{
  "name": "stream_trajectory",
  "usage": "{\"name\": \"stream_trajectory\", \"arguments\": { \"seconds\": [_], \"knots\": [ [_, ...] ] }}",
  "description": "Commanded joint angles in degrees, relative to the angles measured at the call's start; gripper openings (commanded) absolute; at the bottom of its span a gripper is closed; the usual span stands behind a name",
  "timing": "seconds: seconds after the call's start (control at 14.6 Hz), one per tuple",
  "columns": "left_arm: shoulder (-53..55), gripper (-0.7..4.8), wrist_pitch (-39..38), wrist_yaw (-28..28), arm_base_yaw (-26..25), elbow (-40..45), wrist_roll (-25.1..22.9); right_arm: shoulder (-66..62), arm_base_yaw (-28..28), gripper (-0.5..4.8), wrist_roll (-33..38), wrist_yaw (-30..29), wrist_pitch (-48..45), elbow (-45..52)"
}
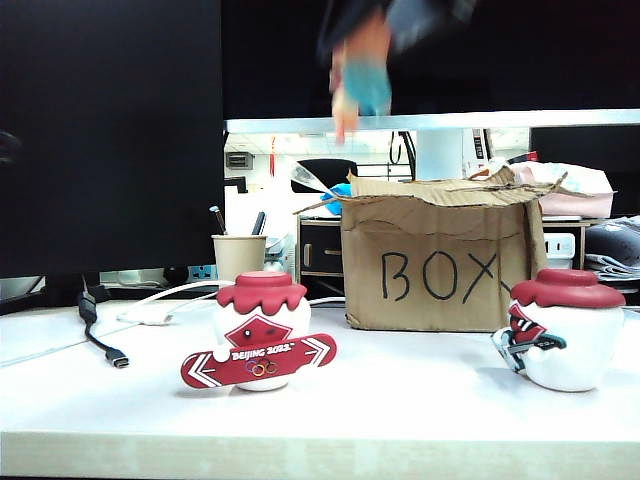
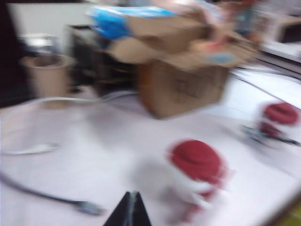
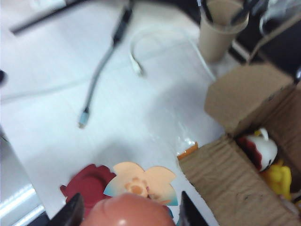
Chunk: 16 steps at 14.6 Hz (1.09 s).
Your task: Put the doll that is least similar in size compared to the others into the paper box.
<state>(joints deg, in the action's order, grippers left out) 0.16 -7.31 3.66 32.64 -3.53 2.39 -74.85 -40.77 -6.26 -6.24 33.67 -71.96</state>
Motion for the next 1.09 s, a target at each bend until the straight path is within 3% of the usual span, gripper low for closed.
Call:
{"name": "stream_trajectory", "arguments": {
  "seconds": [0.07, 0.27, 0.41, 0.75, 0.82, 0.96, 1.09],
  "knots": [
    [0.0, -0.05, 0.8, 0.1, -2.1, -0.1, -0.1, 2.2, 1.7, 1.88, 0.3, 0.6, -3.9, -0.5],
    [0.0, -0.05, 0.5, 0.2, -2.4, 0.0, -0.1, 1.8, 6.7, 1.88, 0.2, 3.5, -7.1, -0.5],
    [0.0, -0.05, 0.5, 0.2, -2.4, 0.0, -0.1, -0.4, 13.5, 1.88, 0.2, 4.2, -12.7, -0.5],
    [0.0, -0.05, 0.5, 0.2, -2.4, 0.0, -0.1, -10.6, 17.8, 1.92, 0.0, 4.2, -19.5, -0.5],
    [0.0, -0.05, 0.5, 0.2, -2.4, 0.0, -0.1, -12.2, 17.8, 2.32, -0.1, 4.7, -19.9, -0.5],
    [0.0, -0.05, 0.5, 0.2, -2.4, 0.0, -0.1, -14.5, 17.8, 4.22, 0.1, 5.5, -20.7, -0.5],
    [0.0, -0.05, 0.5, 0.4, -3.3, 0.0, -0.1, -13.5, 17.8, 4.31, 0.1, 5.5, -19.7, -0.5]
  ]
}}
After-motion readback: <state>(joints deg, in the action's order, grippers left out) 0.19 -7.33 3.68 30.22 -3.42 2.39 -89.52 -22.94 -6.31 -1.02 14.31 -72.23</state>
